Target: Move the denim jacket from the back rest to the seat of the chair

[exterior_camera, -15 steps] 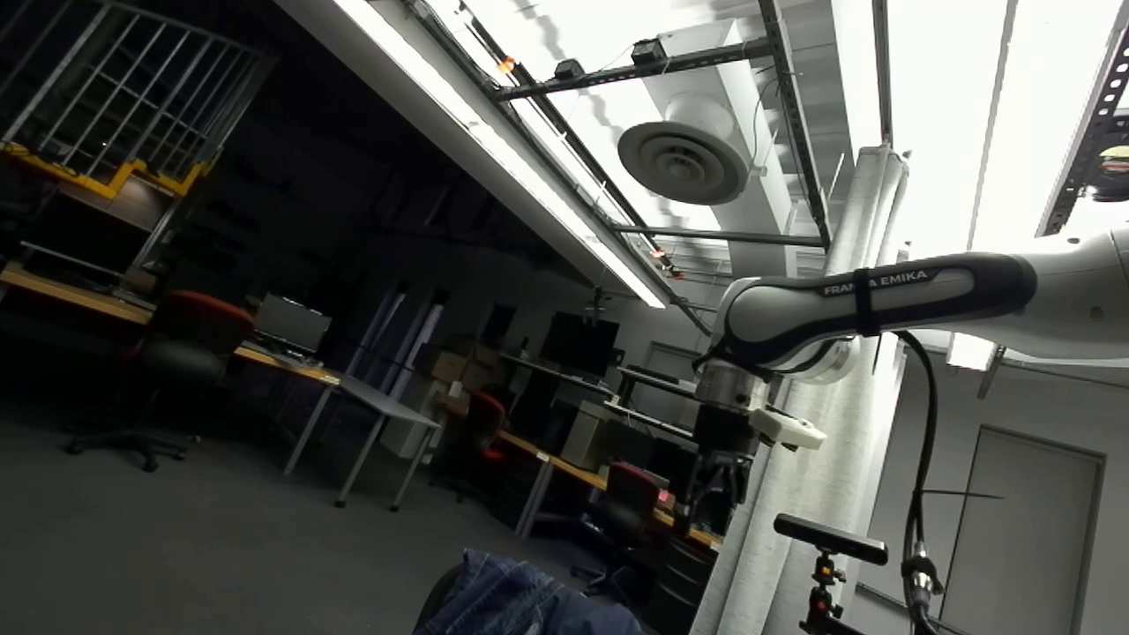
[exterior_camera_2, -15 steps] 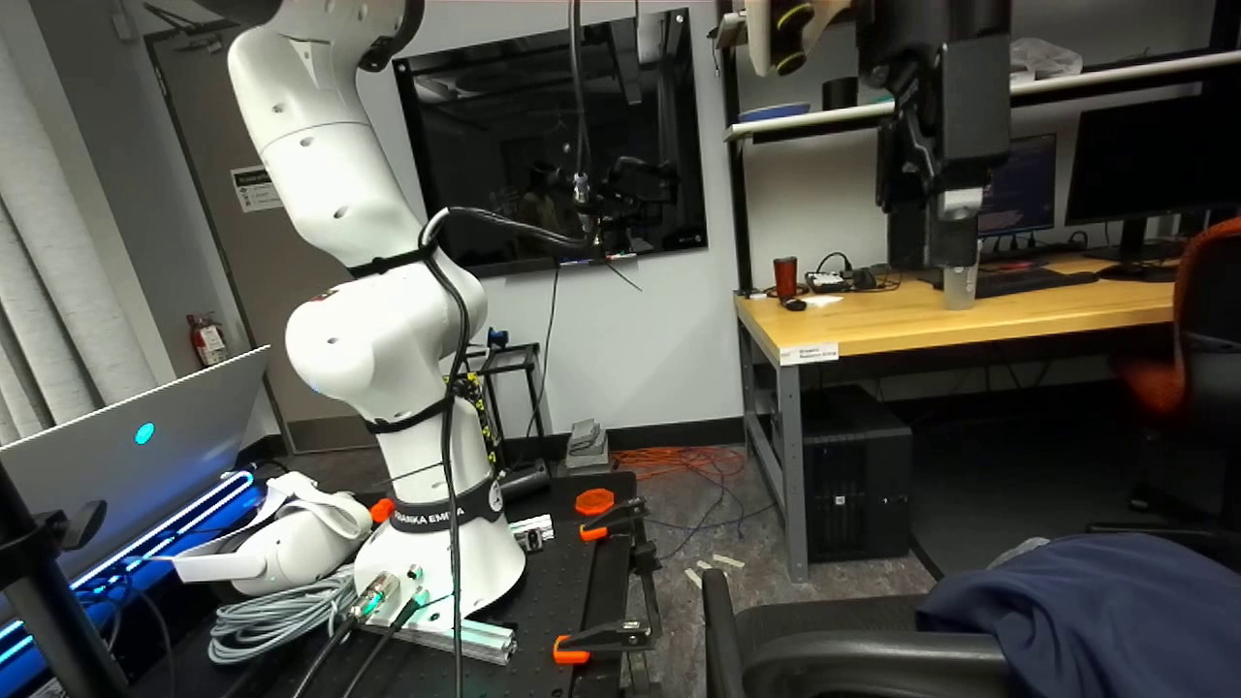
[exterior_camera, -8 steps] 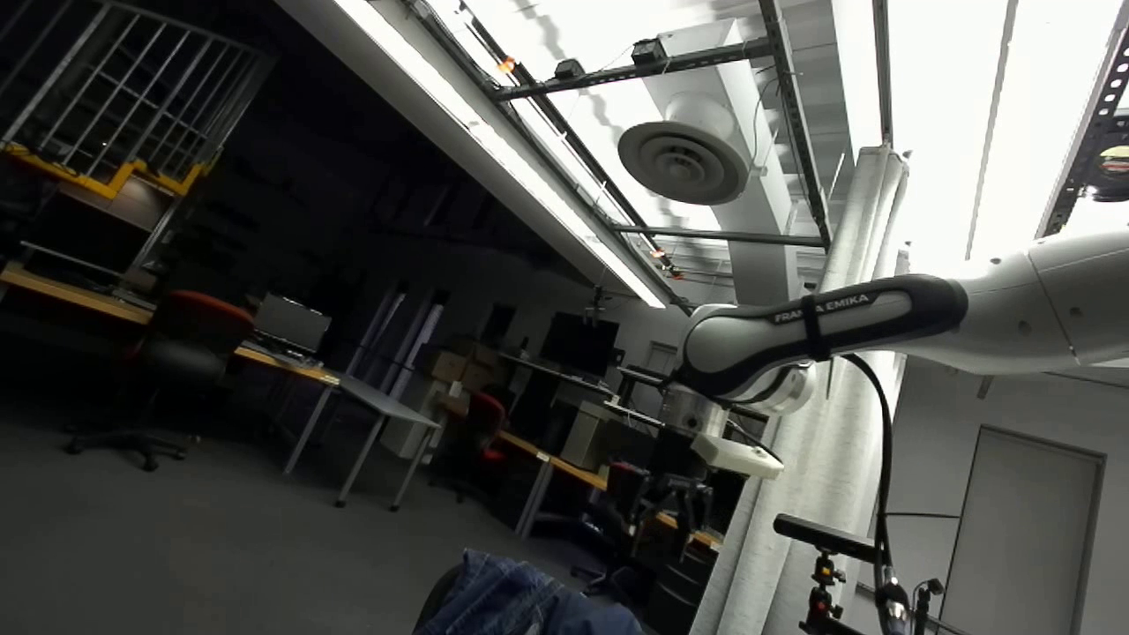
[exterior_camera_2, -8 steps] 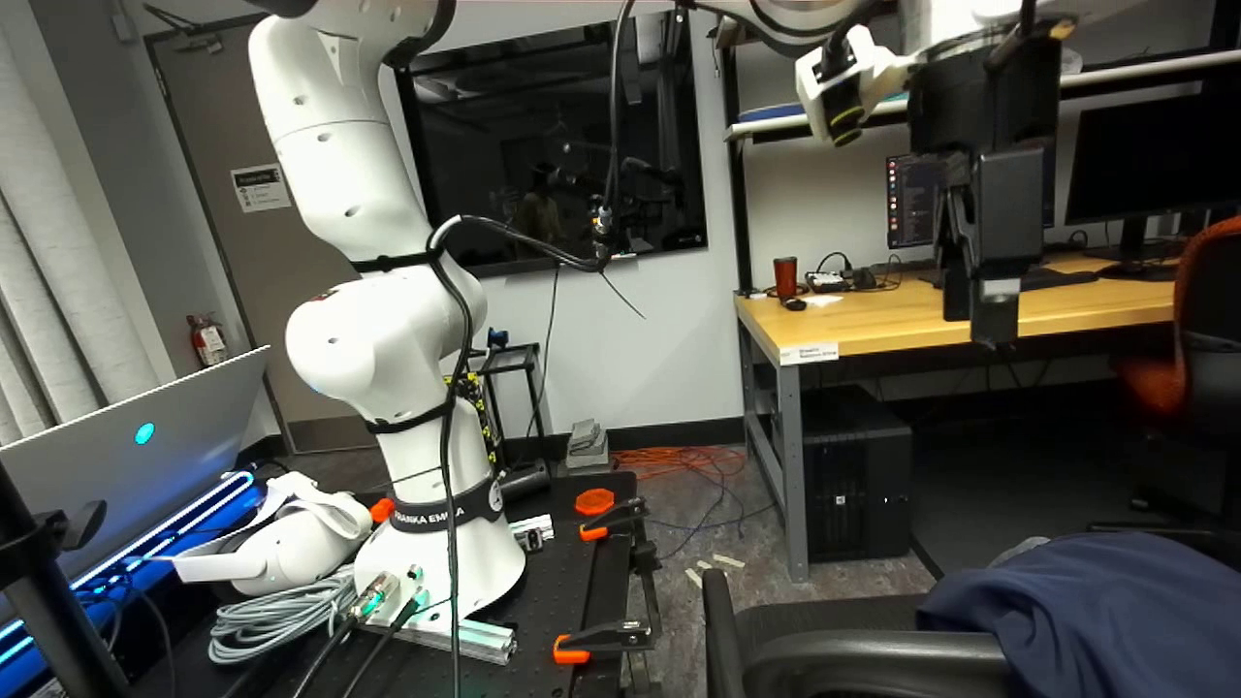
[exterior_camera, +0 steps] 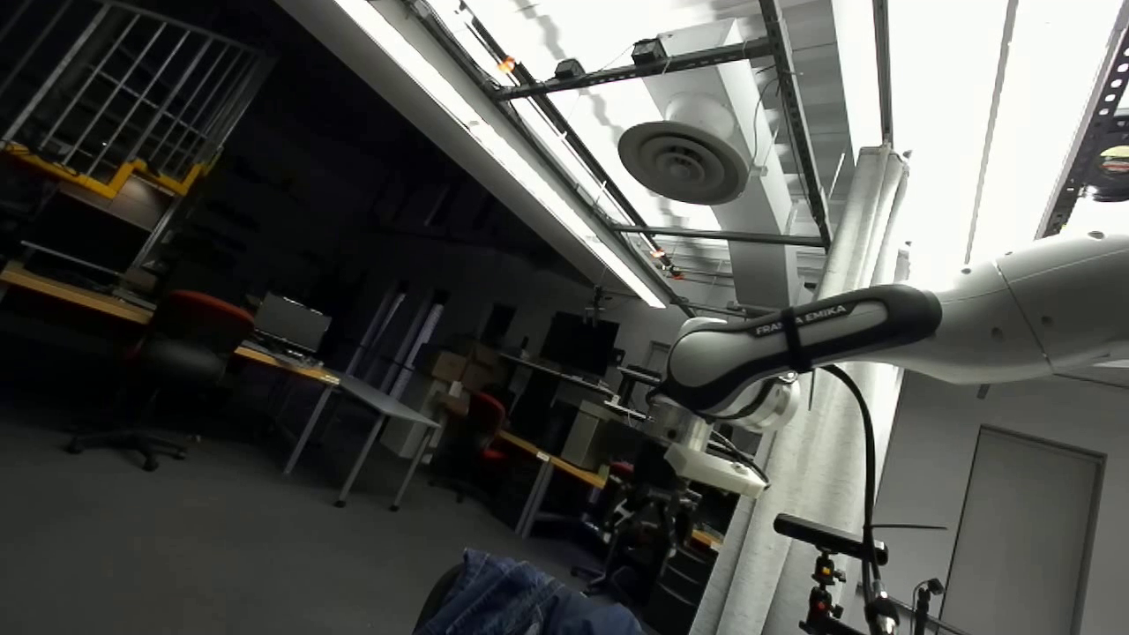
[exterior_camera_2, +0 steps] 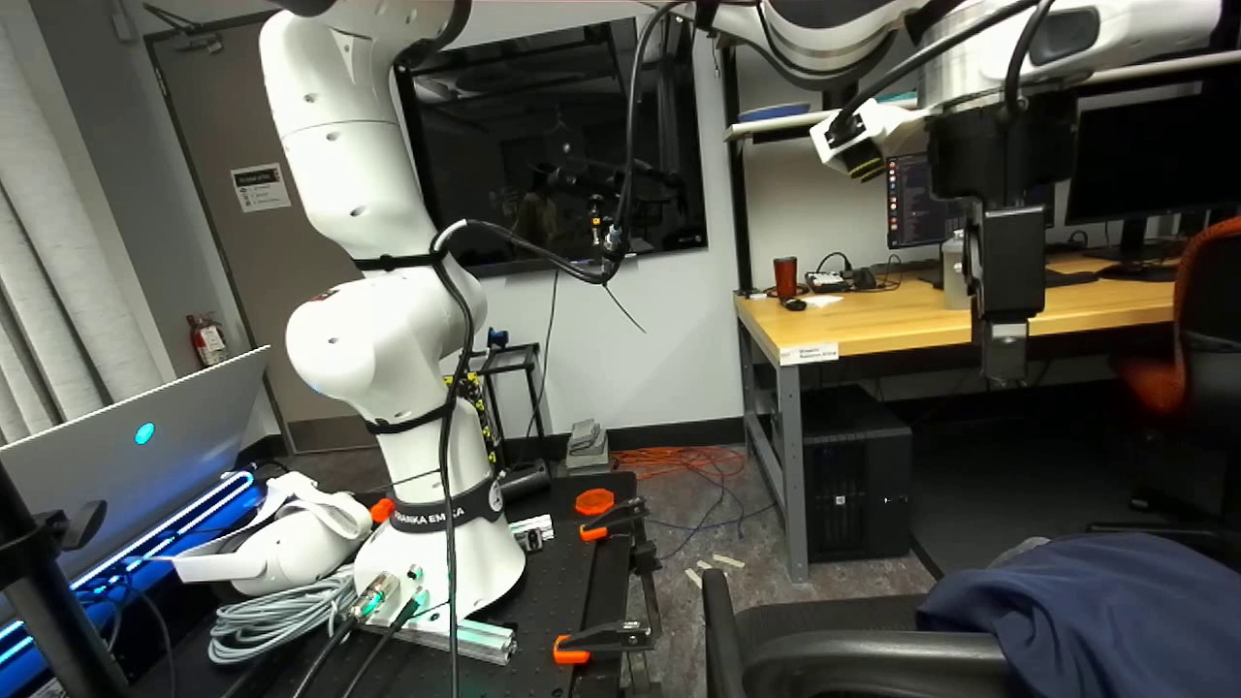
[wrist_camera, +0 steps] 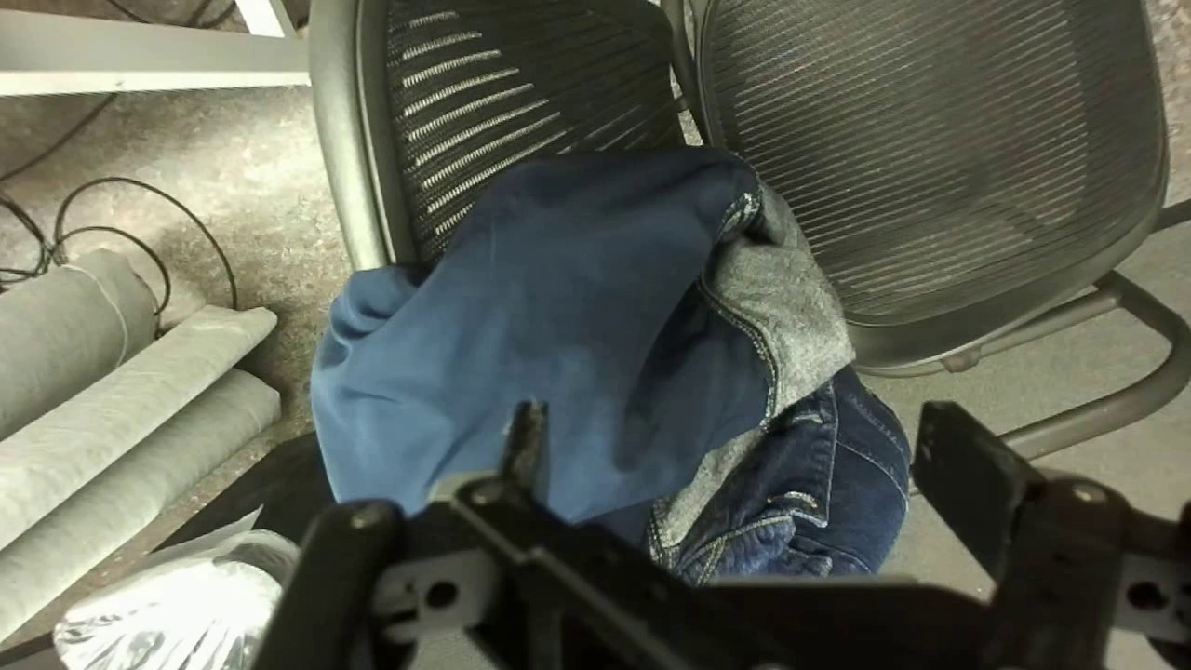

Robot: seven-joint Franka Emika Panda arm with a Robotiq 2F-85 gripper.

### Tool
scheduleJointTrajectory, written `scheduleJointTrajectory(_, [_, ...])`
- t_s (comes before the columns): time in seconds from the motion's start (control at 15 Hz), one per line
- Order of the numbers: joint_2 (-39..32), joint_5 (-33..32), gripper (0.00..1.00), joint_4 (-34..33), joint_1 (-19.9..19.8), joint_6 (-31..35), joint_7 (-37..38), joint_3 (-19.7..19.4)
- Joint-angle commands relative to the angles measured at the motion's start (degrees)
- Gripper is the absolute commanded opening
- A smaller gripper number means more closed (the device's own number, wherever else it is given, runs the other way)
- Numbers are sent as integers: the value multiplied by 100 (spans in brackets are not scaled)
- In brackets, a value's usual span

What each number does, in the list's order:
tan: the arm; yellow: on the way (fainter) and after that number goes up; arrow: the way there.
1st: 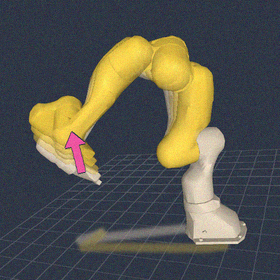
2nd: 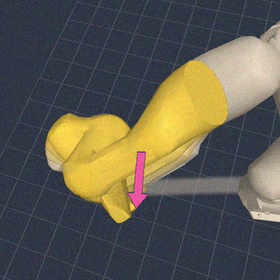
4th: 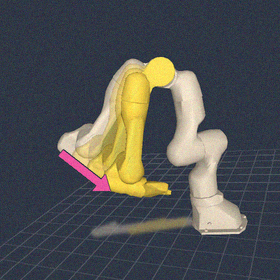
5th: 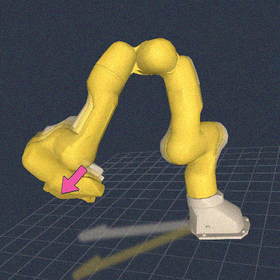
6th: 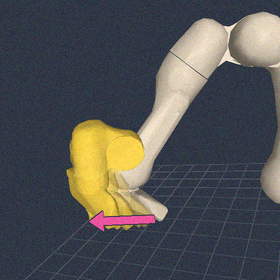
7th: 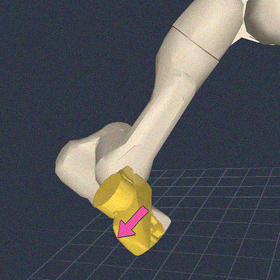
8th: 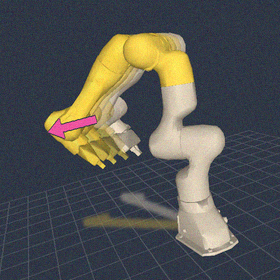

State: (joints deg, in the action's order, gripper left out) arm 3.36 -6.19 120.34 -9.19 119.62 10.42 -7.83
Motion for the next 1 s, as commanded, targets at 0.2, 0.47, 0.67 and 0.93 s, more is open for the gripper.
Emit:
scheduleJointTrajectory(0.2, [-416, -155, 100, -79, 17, 107, 777, 10])
scheduleJointTrajectory(0.47, [-890, -173, 100, -43, 45, 235, 1694, -49])
scheduleJointTrajectory(0.67, [-1164, -83, 100, -83, 69, 559, 2257, -124])
scheduleJointTrajectory(0.93, [-1208, -155, 100, -79, 86, 1324, 2858, -266])
